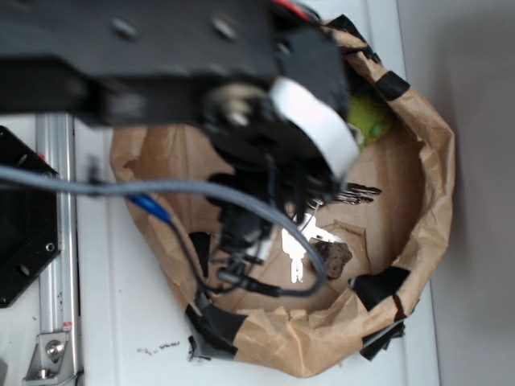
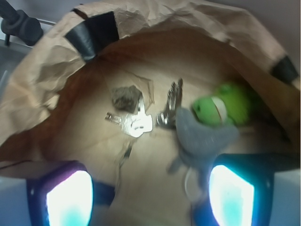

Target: Grab the rock.

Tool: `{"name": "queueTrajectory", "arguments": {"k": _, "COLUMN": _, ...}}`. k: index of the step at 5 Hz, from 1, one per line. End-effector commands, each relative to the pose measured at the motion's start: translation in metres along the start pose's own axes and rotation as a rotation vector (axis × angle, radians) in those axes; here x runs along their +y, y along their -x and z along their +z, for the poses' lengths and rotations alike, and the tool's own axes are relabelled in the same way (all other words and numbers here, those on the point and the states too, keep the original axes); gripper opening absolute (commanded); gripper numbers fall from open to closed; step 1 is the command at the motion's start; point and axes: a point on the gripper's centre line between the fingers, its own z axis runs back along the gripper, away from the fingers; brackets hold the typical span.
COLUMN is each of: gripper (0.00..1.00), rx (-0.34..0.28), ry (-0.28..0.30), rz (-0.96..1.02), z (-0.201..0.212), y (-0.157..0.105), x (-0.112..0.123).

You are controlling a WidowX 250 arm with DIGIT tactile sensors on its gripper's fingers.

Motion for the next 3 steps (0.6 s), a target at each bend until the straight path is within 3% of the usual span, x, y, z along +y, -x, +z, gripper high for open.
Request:
{"name": "queueTrajectory", "arguments": {"k": 1, "gripper": 1.0, "rx": -0.137, "ry": -0.045, "rz": -0.29, "z": -0.029, "y": -0.037, "x": -0.019}}
{"name": "queueTrajectory", "arguments": {"k": 2, "gripper": 1.0, "rx": -0.122, "ry": -0.016, "rz": -0.344, "z": -0.049, "y": -0.045, "x": -0.021}}
{"name": "queueTrajectory", "arguments": {"k": 3, "gripper": 1.0, "rx": -0.069, "ry": 0.046, "rz": -0.36, "z": -0.076, "y": -0.042, "x": -0.027}}
